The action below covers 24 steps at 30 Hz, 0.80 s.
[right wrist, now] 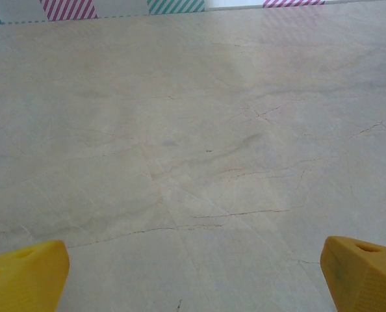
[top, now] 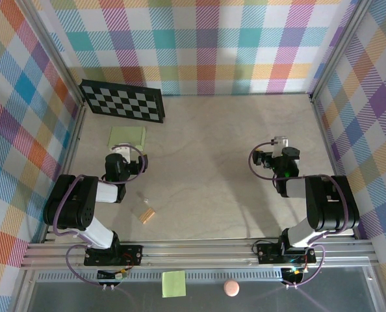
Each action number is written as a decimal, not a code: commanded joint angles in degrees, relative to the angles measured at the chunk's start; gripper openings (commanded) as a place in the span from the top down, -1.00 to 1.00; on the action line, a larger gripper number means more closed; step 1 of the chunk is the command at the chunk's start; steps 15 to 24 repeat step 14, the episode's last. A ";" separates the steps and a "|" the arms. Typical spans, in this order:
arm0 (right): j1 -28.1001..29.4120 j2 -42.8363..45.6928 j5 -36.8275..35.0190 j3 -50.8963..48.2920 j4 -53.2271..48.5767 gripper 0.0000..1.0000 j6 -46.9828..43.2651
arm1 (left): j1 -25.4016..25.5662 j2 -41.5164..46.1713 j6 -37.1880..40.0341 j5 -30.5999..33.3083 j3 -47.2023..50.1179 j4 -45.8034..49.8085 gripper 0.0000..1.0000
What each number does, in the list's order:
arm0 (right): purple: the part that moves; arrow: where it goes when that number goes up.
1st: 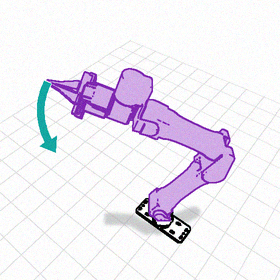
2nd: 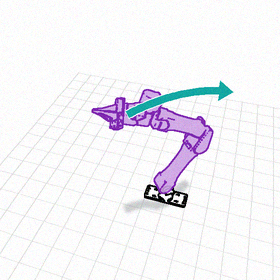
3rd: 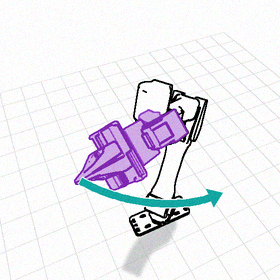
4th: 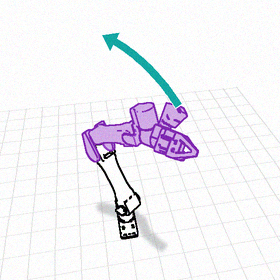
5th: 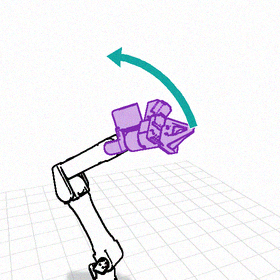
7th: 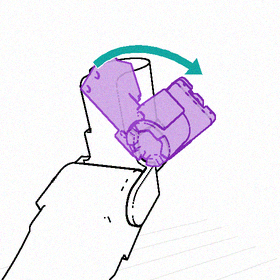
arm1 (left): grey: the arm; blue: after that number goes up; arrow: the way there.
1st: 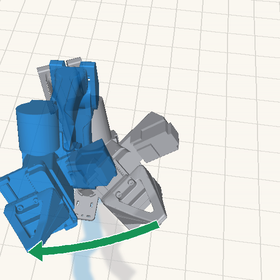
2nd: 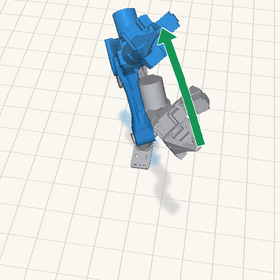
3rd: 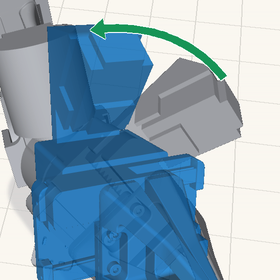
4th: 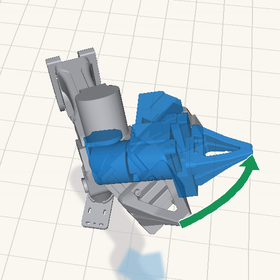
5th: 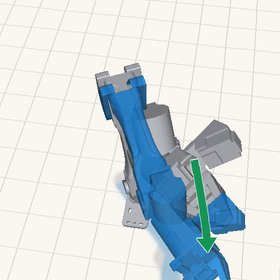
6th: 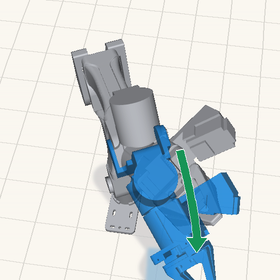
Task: Fold the paper box
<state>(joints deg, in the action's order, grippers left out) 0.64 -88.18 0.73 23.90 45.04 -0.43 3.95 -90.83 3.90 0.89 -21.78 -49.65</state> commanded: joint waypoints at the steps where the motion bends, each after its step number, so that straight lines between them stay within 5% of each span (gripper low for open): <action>1: -0.39 0.00 1.01 -0.08 2.38 -0.98 0.95 | -0.17 -0.13 -0.50 0.80 -1.42 -1.09 -0.99; 24: -0.36 0.93 -0.30 -3.20 7.35 -0.97 1.33 | -0.25 -0.21 -1.23 2.41 -1.80 -0.40 -1.00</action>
